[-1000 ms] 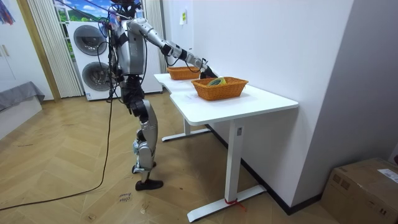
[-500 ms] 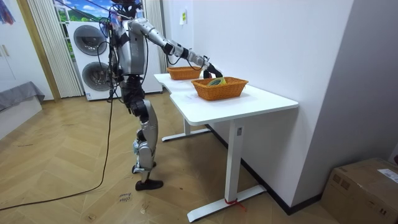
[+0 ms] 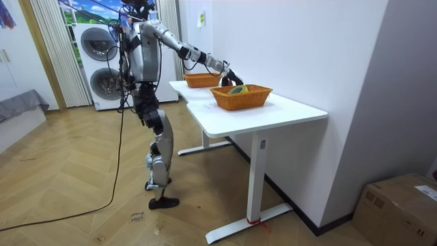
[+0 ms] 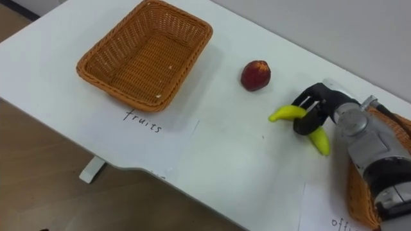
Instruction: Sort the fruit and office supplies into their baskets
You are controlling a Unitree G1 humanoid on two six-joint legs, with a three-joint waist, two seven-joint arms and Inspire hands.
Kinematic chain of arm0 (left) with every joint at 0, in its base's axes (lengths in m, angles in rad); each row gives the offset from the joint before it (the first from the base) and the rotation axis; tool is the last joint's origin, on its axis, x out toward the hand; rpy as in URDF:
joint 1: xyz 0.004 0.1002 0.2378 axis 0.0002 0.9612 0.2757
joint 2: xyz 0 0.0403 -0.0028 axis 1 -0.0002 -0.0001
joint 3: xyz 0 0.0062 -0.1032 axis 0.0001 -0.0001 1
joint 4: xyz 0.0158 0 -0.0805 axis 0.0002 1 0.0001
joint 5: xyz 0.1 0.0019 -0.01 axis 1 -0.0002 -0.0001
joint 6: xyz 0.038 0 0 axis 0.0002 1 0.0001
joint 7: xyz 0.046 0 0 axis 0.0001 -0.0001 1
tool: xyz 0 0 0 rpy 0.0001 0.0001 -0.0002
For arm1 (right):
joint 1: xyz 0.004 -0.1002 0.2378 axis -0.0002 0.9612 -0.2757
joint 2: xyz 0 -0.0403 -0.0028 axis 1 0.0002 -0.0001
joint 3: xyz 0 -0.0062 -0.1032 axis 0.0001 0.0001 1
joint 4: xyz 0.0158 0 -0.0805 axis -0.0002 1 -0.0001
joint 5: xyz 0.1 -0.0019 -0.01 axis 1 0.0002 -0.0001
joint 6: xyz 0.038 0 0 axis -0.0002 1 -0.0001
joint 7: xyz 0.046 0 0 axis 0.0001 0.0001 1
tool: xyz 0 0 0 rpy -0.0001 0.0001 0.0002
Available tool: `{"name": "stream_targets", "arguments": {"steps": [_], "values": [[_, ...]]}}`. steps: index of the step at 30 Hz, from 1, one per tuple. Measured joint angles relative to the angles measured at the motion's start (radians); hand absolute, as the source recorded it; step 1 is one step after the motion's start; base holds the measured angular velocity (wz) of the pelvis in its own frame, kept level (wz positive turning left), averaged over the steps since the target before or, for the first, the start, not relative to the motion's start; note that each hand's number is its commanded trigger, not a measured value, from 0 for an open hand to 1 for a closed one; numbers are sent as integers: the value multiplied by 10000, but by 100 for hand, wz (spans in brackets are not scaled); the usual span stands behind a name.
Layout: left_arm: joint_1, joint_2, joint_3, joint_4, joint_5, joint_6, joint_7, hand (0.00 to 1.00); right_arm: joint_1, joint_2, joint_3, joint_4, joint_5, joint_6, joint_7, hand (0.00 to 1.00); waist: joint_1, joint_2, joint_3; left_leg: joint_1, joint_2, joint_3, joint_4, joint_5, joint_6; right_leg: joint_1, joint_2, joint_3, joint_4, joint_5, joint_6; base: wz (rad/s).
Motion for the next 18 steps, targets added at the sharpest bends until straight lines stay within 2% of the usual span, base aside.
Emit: {"name": "stream_targets", "arguments": {"steps": [3,8,11,13,15,16,18], "values": [[63,-5,11,1,51,2,-28,0,62,-16,-2,-385,-225,46,178,100,-60,36,20,148,6,26,-37,0,-1,125,4,15,-8,0,0,-3],[218,-12,15,-26,87,-5,-102,0,466,-21,-312,-1763,-1254,17,235,100,-275,159,-26,311,-1,106,-56,3,4,227,-3,96,-3,1,2,-3],[260,-133,287,-24,200,-4,-124,0,642,-20,-775,-2687,-1589,20,318,100,-457,361,-90,544,-7,168,-153,9,13,412,-33,117,-9,-2,6,-3],[438,-139,432,-19,228,-6,-107,0,837,-43,-1013,-3610,-1526,19,323,100,-635,568,-182,888,-30,151,-369,25,31,702,-83,57,-16,-15,28,5],[502,-138,463,-76,225,-4,-99,0,1033,-83,-1104,-4226,-1524,34,456,100,-812,674,-259,1110,-71,109,-488,38,38,935,-153,-3,-15,-61,100,8],[612,-136,458,-164,212,1,-106,0,1090,-108,-1110,-4515,-1526,39,540,100,-948,692,-304,1261,-106,84,-554,50,45,1061,-181,-35,-40,-95,148,10],[794,-139,456,-332,184,0,-122,0,1180,-124,-1185,-4757,-1561,54,601,100,-1124,686,-321,1440,-161,23,-588,64,67,1259,-227,-159,-130,-118,175,11]]}}
